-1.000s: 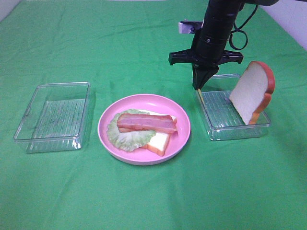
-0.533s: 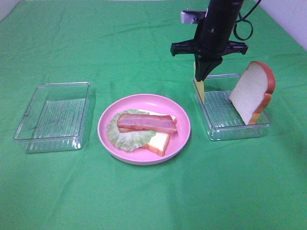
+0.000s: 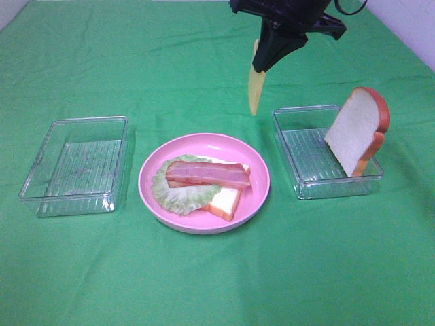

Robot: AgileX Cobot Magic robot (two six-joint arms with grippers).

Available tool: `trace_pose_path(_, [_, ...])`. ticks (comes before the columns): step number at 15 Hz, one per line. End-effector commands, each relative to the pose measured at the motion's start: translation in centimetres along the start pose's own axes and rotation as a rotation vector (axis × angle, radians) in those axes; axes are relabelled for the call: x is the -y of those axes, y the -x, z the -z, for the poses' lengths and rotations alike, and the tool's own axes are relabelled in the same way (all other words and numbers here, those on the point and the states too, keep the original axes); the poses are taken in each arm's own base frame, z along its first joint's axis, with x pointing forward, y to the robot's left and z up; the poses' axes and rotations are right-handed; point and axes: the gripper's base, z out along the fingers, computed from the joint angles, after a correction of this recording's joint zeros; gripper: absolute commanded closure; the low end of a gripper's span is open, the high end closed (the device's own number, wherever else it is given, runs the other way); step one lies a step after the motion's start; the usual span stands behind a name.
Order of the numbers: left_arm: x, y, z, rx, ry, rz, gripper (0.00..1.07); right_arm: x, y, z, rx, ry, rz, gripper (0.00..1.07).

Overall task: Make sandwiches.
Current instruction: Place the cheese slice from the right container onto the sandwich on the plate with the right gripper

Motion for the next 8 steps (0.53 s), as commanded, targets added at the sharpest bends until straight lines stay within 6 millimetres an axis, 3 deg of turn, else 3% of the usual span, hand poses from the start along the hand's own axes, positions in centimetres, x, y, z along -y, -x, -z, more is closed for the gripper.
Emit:
trace_pose_path(1, [0.1,0.0,0.1,0.017,-0.005,0.006,0.23,-1.6,-1.9,-2.0,-0.146,0.114,0.062,1.07])
trace_pose_path(5, [0.1,0.0,0.1,0.017,-0.005,0.006,0.23,-5.5,-3.8,-6.0,-0.163,0.232,0.141,1.07])
trace_pose_path(8, [0.1,0.0,0.1,0.017,-0.005,0.006,0.23,-6.2,-3.8,-8.1,-0.137,0.257,0.110,1.07])
